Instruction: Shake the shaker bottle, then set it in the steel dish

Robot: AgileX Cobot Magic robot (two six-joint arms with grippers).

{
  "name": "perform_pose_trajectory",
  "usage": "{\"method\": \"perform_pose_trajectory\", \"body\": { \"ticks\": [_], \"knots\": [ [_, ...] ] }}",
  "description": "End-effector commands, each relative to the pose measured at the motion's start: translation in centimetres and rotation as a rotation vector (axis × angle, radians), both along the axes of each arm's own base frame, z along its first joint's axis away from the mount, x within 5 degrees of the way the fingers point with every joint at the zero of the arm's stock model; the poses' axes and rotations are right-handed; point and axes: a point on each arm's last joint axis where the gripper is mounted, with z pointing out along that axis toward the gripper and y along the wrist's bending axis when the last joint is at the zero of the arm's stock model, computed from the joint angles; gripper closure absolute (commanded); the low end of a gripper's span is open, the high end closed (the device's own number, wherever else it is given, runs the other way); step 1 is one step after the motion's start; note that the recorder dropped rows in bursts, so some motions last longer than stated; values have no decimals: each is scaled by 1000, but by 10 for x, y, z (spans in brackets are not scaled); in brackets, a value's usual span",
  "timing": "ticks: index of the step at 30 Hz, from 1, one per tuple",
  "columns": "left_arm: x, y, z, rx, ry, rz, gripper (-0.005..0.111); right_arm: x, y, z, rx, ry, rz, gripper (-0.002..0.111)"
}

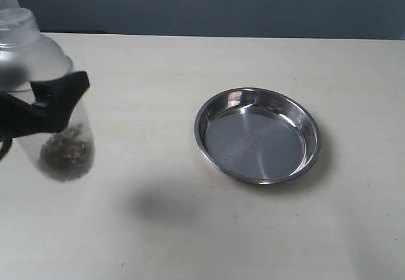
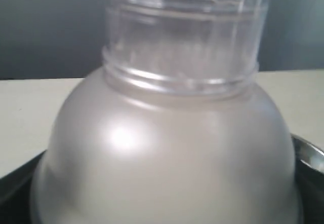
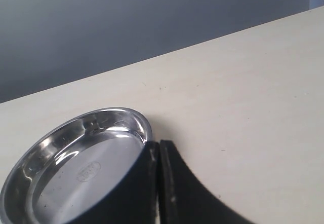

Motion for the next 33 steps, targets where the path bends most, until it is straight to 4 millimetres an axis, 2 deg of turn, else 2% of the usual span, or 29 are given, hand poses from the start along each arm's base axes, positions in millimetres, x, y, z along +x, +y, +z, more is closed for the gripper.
{"method": "perform_pose_trajectory", "body": {
  "ticks": [1,2,3,6,7,9,11,13,14,16,20,21,22,24,25,26,28,29,31,33],
  "knots": [
    [-5,-22,11,135,-156,-241,107,0,0,1,-6,-13,1,109],
    [-10,-32,11,210,-199,-359,107,0,0,1,-6,-13,1,109],
    [-10,-31,11,181,-177,-342,107,0,0,1,-6,-13,1,109],
    [5,-4,6,-70,-43,-3,107,0,0,1,-6,-13,1,109],
    [6,-1,5,-75,-42,29,107,0,0,1,-6,-13,1,109],
    [-1,-20,5,181,-124,-191,107,0,0,1,-6,-13,1,109],
    [-7,-32,6,275,-192,-339,107,0,0,1,-6,-13,1,109],
    [1,-23,5,93,-110,-191,107,0,0,1,-6,-13,1,109],
    [7,-13,2,-34,-47,-52,107,0,0,1,-6,-13,1,109],
    [12,-6,0,-108,-16,55,107,0,0,1,-6,-13,1,109],
    [-5,-44,1,268,-206,-411,107,0,0,1,-6,-13,1,109],
    [-4,-44,2,235,-205,-404,107,0,0,1,-6,-13,1,109],
    [0,-40,1,178,-167,-340,107,0,0,1,-6,-13,1,109],
    [14,-21,-5,30,-58,-83,107,0,0,1,-6,-13,1,109],
    [17,-16,-8,22,-37,-23,107,0,0,1,-6,-13,1,109],
    [17,-19,-9,76,-57,-64,107,0,0,1,-6,-13,1,109],
    [10,-37,-2,163,-178,-263,107,0,0,1,-6,-13,1,109],
    [6,-44,7,121,-281,-338,107,0,0,1,-6,-13,1,109],
    [4,-47,30,-13,-489,-350,107,0,0,1,-6,-13,1,109],
    [12,-45,42,-91,-546,-288,107,0,0,1,-6,-13,1,109]
  ]
}}
